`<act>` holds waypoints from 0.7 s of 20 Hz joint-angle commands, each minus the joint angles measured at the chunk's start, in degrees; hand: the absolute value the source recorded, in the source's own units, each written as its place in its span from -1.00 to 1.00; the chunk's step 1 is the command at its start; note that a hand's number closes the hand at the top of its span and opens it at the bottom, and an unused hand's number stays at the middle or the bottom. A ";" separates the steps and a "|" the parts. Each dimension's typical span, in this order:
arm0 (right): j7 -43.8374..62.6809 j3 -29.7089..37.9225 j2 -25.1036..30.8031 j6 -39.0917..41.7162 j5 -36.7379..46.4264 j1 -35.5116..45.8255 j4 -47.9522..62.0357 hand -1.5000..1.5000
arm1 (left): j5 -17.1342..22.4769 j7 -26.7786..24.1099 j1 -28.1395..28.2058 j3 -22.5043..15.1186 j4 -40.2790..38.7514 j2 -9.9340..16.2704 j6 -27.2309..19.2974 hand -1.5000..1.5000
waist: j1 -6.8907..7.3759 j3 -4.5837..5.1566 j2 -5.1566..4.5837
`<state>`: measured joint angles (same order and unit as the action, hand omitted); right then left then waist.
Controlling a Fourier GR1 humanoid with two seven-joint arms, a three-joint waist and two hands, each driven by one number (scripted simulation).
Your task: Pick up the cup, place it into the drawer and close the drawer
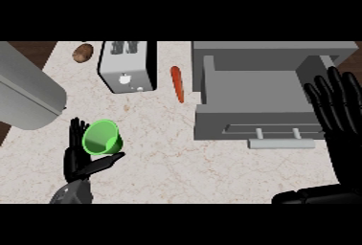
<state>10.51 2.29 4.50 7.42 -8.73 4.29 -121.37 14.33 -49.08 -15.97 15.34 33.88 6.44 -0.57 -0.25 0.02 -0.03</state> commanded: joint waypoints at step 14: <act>4.57 -1.43 -0.42 -2.42 1.65 3.64 -0.36 -1.00 | 3.16 -6.22 -7.24 1.01 -12.17 0.15 13.36 1.00 | -0.04 0.03 -0.02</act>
<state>11.36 2.44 4.52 6.92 -8.43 6.29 -119.97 17.04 -54.33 -22.52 16.75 21.60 7.39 10.41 -0.42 0.04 -0.12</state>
